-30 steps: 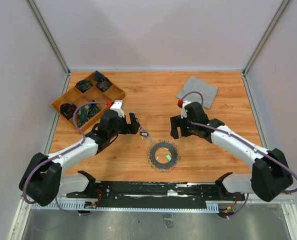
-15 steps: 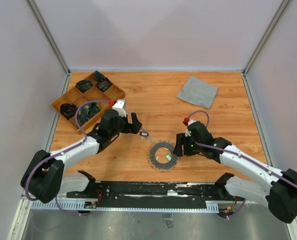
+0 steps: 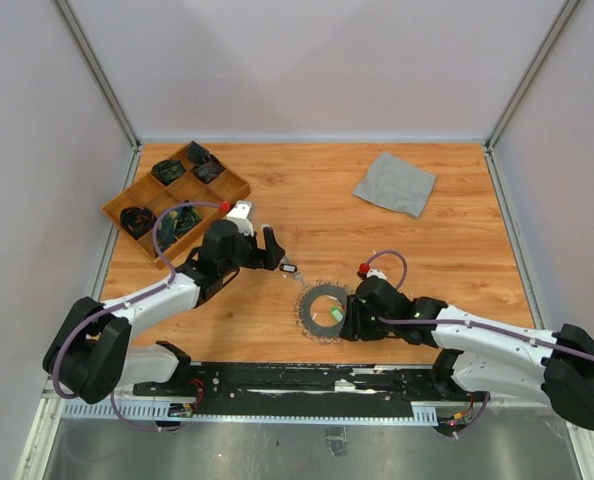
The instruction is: Put the keys on the keyring
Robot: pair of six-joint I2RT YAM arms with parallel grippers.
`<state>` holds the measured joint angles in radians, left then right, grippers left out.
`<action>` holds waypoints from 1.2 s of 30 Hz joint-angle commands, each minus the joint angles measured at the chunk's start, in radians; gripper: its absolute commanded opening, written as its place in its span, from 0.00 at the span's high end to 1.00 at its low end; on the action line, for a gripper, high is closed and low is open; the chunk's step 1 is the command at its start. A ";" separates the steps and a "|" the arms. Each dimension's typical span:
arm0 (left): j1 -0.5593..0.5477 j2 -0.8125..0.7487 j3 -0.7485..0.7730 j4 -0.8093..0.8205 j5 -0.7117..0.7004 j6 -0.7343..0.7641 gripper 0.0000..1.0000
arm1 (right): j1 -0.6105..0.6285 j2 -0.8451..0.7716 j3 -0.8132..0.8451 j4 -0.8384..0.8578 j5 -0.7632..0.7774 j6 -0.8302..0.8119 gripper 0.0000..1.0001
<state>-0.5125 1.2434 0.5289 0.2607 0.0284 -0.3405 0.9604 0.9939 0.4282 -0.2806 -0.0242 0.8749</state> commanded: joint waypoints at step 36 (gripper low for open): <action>-0.081 0.032 0.008 0.036 0.016 0.023 0.12 | 0.020 0.133 0.141 0.050 -0.048 -0.169 0.83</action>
<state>-0.5865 1.2957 0.5312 0.2680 0.0628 -0.3222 0.9600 1.0668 0.4801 -0.1932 -0.0689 0.7990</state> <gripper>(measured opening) 0.887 0.187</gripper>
